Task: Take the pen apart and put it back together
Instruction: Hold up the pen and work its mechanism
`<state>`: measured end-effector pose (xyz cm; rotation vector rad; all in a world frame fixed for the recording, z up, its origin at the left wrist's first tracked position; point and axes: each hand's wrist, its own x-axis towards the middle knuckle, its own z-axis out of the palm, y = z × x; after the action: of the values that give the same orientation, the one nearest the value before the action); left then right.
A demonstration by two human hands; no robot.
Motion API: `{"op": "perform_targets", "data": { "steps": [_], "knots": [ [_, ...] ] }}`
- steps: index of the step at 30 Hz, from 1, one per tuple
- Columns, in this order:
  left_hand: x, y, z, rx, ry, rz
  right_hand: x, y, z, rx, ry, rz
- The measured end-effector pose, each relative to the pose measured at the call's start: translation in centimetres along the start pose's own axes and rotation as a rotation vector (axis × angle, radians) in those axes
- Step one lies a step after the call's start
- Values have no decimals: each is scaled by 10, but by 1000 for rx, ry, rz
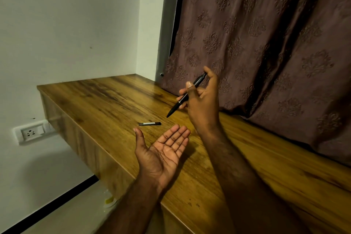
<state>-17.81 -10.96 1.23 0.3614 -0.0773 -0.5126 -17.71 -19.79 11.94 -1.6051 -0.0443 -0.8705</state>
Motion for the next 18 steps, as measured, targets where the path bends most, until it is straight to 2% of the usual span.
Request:
{"op": "perform_targets", "data": {
  "steps": [6, 18],
  "knots": [
    [0, 1, 0, -18, 12, 2, -1, 7, 2, -39, 28, -63],
    [3, 3, -5, -75, 57, 55, 1, 9, -2, -46, -30, -24]
  ]
}}
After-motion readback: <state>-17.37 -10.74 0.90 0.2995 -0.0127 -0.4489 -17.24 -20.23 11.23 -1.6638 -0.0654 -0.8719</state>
